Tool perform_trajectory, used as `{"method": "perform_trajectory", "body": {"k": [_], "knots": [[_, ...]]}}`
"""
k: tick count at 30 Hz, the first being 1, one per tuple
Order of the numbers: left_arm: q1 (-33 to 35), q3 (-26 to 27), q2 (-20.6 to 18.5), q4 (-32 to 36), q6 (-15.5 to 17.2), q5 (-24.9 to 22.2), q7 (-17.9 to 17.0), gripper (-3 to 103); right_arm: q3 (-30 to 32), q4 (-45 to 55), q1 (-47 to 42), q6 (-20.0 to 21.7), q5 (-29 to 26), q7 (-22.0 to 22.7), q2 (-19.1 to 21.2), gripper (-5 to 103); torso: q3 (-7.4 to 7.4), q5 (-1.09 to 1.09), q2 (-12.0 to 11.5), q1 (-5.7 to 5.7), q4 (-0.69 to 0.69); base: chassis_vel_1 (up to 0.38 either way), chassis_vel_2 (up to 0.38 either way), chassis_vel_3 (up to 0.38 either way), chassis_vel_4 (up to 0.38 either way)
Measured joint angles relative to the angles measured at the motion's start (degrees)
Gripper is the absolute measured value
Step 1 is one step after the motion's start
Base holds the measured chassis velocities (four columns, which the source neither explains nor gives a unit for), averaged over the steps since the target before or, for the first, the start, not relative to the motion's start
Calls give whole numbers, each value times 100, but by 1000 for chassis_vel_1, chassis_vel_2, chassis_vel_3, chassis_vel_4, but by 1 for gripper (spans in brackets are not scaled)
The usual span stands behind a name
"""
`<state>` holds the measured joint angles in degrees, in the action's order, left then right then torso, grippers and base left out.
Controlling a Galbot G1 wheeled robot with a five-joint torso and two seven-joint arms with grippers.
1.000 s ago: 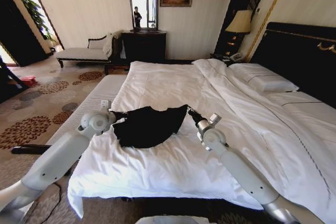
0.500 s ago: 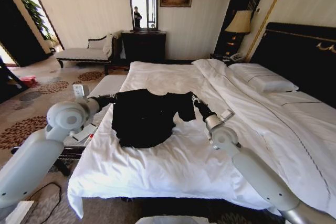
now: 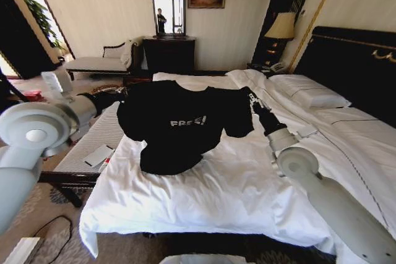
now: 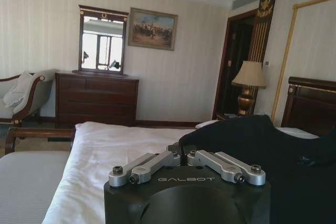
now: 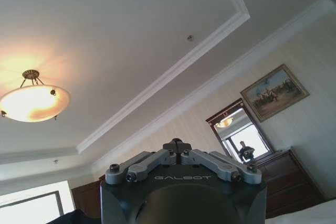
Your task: Fold the clothes on the bed.
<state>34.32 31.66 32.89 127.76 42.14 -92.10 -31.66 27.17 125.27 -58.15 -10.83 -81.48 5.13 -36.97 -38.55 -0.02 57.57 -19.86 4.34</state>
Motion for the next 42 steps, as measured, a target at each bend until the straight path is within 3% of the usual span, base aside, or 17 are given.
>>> {"method": "perform_trajectory", "body": {"k": [7,10,17,20,21,22,25,26,29,36,42], "knots": [[16,564,-190,266,0,-407,2,0,701,367,-184,11,-379,44,485,0,0,2,0,0,-2,0,0,0,0],[-63,956,-350,464,0,-989,-150,0,912,570,-200,1,-492,50,723,0,-1,1,0,0,-3,0,0,0,0],[107,1732,-696,706,-1,-1669,-199,0,1129,920,-209,-65,-652,63,959,0,0,3,0,0,-3,0,0,0,0],[397,2219,-874,781,-1,-1889,-165,0,1216,1072,-183,-79,-722,93,1046,0,0,1,0,0,0,0,0,0,0],[671,2675,-997,848,-1,-2038,-80,0,1256,1162,-153,-83,-751,113,1100,0,-1,1,0,0,-3,0,0,0,0],[671,2675,-997,848,-1,-2038,-80,0,1256,1162,-153,-83,-751,113,1100,0,-1,1,0,0,-3,0,0,0,0],[1091,3463,-1194,956,-1,-2399,-14,0,1461,1400,-196,-90,-862,155,1195,0,0,2,0,0,-3,0,0,0,0],[1091,3463,-1194,956,-1,-2399,-14,0,1461,1400,-196,-90,-862,155,1195,0,0,2,0,0,-3,0,0,0,0],[1417,4184,-1375,1029,-1,-2777,13,0,1832,1735,-258,-90,-1158,282,1337,0,0,2,0,0,-3,0,0,0,0],[1493,4719,-1584,1052,-1,-3248,-18,0,2360,1837,-263,-60,-1692,520,1602,0,0,1,0,0,-2,0,0,0,0],[1593,4849,-1644,1201,-1,-3479,-48,0,2507,1831,-385,123,-1716,858,1588,0,0,2,0,0,-2,0,0,0,0]]}}
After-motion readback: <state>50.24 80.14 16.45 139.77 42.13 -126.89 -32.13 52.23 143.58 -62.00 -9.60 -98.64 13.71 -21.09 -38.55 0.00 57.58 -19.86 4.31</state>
